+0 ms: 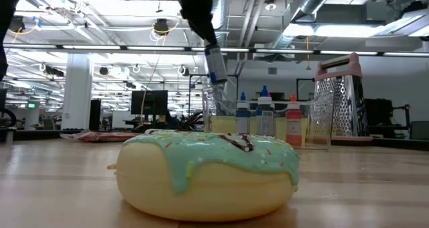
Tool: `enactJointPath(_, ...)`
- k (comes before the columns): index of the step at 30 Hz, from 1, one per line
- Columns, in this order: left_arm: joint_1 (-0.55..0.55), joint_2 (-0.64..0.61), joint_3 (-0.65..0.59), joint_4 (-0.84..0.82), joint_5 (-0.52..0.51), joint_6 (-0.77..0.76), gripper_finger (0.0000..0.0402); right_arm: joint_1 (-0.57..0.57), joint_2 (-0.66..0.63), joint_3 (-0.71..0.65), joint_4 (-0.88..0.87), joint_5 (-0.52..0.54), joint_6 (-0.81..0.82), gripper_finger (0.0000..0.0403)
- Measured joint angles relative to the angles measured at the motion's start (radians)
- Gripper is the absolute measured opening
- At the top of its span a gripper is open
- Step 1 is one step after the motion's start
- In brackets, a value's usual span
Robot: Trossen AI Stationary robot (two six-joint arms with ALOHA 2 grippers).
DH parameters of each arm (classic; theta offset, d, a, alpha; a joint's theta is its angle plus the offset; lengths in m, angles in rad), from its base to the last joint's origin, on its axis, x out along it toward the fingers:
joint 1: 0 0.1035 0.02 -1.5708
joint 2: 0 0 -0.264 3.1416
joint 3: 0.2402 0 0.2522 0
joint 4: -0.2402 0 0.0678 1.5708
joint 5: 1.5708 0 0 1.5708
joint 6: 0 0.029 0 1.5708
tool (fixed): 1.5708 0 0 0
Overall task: Pick & Place Food Item
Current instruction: Put the blue food coloring bottle into the transparent bin
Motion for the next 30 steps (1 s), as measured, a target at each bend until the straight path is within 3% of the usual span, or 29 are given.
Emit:
enactJointPath(6,0.0,0.115,0.109,-0.035,0.003,0.045,0.0107,-0.001,-0.008,0.0,0.0,-0.017,-0.016,0.0175)
enactJointPath(14,0.014,0.228,0.12,-0.009,0.023,0.074,0.0107,0.008,-0.015,0.0,0.0,-0.023,-0.023,0.0175)
enactJointPath(30,0.054,0.275,0.118,0.066,0.074,0.075,0.0107,0.012,-0.015,0.0,0.0,-0.042,-0.031,0.0175)
